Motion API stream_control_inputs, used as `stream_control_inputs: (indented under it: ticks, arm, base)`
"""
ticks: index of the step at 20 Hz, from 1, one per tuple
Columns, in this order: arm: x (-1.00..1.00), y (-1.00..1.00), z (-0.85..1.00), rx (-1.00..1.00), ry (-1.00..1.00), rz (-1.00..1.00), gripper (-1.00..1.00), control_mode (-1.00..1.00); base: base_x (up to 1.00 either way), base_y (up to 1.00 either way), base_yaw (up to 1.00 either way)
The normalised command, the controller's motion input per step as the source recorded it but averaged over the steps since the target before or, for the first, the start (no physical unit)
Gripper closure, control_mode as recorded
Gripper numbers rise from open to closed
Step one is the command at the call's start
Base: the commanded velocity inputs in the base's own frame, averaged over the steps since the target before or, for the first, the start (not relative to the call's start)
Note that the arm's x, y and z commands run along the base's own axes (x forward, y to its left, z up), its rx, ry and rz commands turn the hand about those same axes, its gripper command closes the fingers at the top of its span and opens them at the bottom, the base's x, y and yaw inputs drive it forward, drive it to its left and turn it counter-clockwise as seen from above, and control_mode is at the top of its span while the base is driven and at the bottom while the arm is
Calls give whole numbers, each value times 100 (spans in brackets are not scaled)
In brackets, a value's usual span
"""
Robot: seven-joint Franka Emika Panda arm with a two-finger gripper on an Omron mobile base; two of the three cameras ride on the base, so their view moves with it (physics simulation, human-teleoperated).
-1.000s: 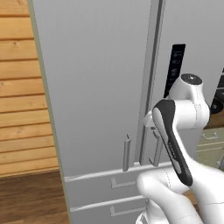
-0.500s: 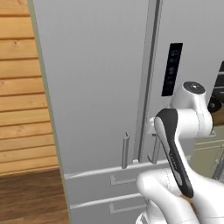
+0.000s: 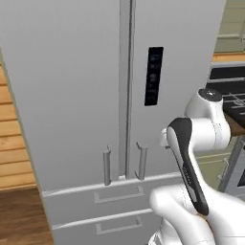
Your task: Grab a lemon wedge from the fridge and one ice cube from the ice bowl, and put them in the glass of lemonade.
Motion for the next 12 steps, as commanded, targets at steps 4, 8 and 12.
stream_control_inputs:
  ticks: [4, 8, 12]
  arm:
    - [0, 0, 0, 0, 0, 0, -100, 100]
    - [0, 0, 0, 0, 0, 0, -100, 100]
    - [0, 0, 0, 0, 0, 0, -100, 100]
  base:
    - [-19, -98, 0]
    - [-15, -91, 0]
    - [-8, -82, 0]
